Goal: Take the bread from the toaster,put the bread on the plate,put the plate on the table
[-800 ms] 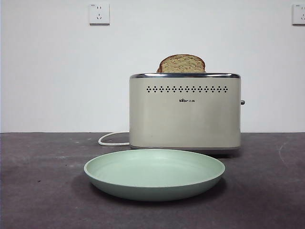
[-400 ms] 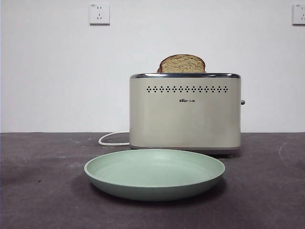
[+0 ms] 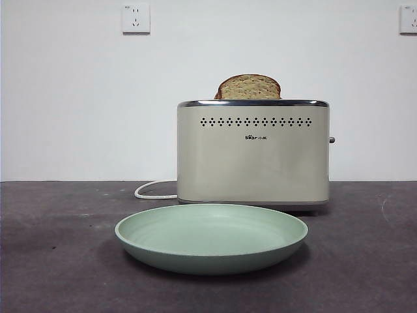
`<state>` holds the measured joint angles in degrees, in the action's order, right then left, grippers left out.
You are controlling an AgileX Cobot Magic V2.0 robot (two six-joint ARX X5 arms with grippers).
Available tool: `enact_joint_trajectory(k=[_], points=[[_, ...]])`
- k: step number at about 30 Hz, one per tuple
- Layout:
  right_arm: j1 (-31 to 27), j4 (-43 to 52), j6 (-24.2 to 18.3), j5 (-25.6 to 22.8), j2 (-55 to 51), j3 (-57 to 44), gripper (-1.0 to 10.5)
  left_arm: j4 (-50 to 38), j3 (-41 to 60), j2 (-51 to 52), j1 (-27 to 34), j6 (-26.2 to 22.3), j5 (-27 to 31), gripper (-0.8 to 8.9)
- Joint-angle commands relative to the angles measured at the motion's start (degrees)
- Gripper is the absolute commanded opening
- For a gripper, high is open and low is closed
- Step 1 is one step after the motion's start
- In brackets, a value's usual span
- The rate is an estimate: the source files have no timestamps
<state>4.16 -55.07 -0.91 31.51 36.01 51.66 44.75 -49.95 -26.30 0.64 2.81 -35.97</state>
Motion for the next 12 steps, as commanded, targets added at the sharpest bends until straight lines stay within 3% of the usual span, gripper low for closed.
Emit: enact_joint_trajectory(k=[1, 6, 8, 10, 12], points=[[0.1, -0.5, -2.2, 0.2, 0.0, 0.2, -0.1, 0.4, -0.3, 0.0, 0.1, -2.2, -0.4, -0.07], [0.1, -0.6, -2.2, 1.1, 0.0, 0.2, 0.6, 0.4, -0.3, 0.0, 0.1, -1.7, -0.5, 0.15], [0.1, -0.7, -2.2, 2.4, 0.0, 0.2, 2.5, 0.4, -0.3, 0.0, 0.1, -1.0, -0.5, 1.62], [0.1, -0.7, -2.1, 3.1, 0.0, 0.2, 4.4, 0.4, -0.3, -0.1, 0.1, -1.0, -0.6, 3.93], [0.1, -0.7, -2.1, 3.1, 0.0, 0.2, 5.3, 0.3, -0.3, -0.2, 0.1, -1.0, -0.9, 5.04]])
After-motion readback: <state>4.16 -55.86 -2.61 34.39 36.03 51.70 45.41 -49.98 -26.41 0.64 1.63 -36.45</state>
